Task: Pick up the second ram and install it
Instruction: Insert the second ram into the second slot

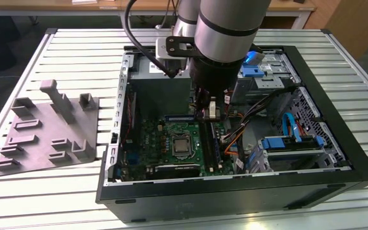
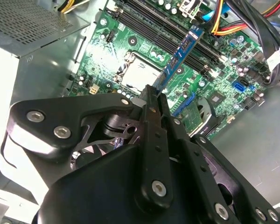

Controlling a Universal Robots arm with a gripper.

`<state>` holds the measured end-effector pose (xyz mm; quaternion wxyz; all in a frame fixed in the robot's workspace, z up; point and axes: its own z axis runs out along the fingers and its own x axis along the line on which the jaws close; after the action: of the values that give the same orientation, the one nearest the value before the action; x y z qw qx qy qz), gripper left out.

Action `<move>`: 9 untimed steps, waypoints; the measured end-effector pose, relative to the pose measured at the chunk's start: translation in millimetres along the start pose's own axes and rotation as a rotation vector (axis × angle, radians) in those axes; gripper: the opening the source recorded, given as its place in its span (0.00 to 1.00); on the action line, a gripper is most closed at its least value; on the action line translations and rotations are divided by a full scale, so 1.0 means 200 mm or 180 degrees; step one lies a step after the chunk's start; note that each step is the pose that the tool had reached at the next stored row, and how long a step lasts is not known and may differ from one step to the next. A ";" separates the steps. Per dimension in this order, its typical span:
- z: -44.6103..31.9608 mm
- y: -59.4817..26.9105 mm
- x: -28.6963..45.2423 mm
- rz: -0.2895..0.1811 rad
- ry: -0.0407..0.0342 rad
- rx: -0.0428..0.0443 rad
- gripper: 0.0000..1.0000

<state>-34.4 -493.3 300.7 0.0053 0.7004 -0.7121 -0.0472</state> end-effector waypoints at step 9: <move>0.005 0.000 0.000 0.0396 -0.0028 0.0023 0.14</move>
<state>-34.5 -493.3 299.8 0.0026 0.6546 -0.7545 -0.0472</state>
